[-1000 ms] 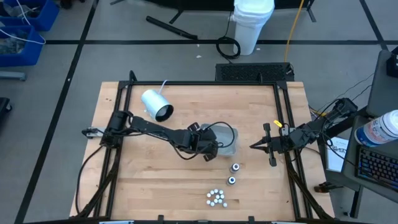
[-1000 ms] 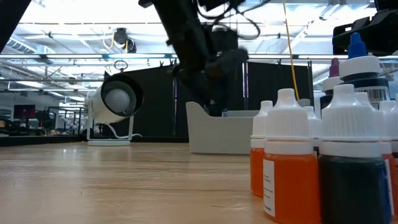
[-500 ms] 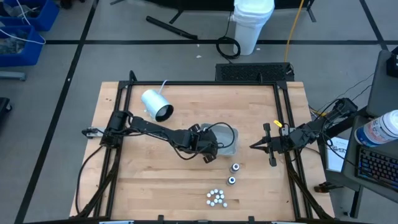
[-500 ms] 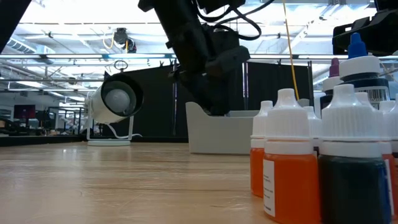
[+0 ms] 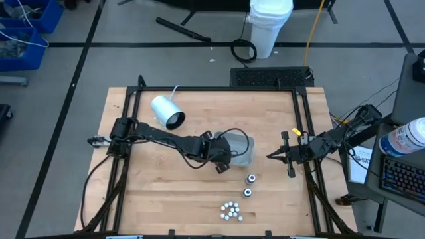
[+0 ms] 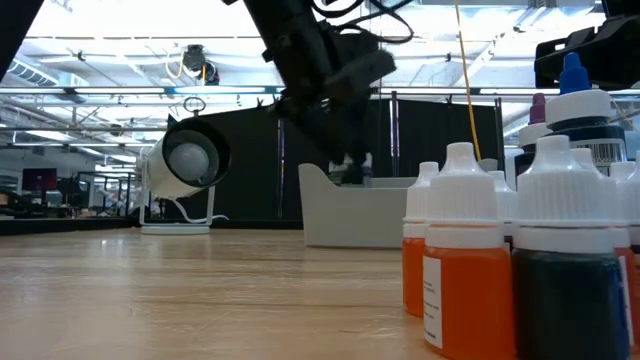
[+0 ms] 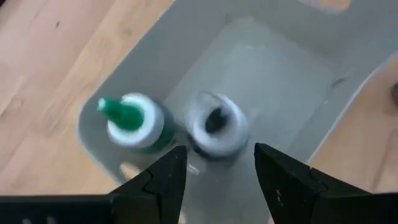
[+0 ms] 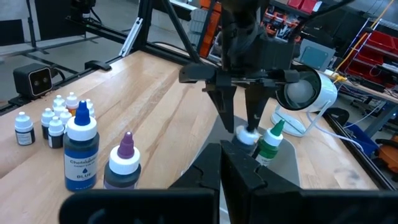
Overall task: Pick & Place food coloring
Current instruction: Put the big black food coloring bottle into the gray bin
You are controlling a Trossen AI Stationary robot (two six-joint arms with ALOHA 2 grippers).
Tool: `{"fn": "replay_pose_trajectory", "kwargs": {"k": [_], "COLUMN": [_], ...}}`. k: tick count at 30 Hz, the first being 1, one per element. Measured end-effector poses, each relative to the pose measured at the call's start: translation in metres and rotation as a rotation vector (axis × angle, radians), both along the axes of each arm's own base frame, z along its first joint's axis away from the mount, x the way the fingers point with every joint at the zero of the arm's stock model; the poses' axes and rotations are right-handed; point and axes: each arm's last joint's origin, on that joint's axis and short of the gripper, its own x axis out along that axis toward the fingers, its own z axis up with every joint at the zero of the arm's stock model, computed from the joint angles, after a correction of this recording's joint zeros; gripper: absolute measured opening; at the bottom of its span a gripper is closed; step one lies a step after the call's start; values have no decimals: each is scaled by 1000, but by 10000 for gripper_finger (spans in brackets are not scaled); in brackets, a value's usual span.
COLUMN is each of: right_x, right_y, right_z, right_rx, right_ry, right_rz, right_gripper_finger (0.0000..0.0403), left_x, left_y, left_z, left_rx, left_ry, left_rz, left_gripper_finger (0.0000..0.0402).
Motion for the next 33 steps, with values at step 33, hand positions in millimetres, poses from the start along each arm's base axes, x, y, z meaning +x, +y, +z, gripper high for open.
{"fn": "replay_pose_trajectory", "kwargs": {"k": [33], "right_x": [0], "right_y": [0], "right_z": [0], "right_rx": [1], "right_ry": [1], "right_rz": [-1], "right_gripper_finger": [0], "left_x": [1], "left_y": [-2], "left_z": [3], "left_rx": [43], "left_ry": [-15], "left_rz": [-35], "left_gripper_finger": [235]}}
